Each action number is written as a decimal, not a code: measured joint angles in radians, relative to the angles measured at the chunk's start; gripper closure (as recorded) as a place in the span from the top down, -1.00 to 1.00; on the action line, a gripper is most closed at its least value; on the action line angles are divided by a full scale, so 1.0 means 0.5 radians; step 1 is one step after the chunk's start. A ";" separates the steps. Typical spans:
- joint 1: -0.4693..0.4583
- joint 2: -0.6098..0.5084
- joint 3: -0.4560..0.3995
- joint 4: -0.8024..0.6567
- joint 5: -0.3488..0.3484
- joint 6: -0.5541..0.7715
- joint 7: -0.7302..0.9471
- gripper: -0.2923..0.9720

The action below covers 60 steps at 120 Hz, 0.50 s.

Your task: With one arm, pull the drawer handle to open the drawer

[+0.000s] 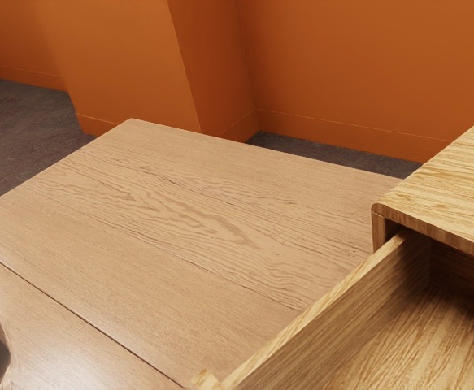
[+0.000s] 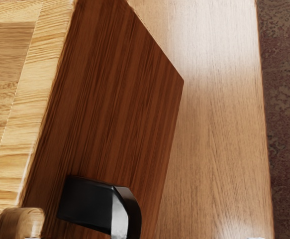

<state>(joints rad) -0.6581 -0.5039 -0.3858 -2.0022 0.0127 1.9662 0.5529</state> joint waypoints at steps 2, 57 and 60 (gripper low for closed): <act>-0.014 -0.002 0.009 0.031 0.003 -0.011 0.001 0.31; 0.970 -0.575 0.702 0.501 0.295 -1.147 -0.501 0.49; 1.021 -0.588 0.765 0.438 0.311 -1.163 -0.524 0.49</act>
<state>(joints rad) -0.1476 -0.7979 -0.0031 -1.7834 0.1680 1.3846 0.2910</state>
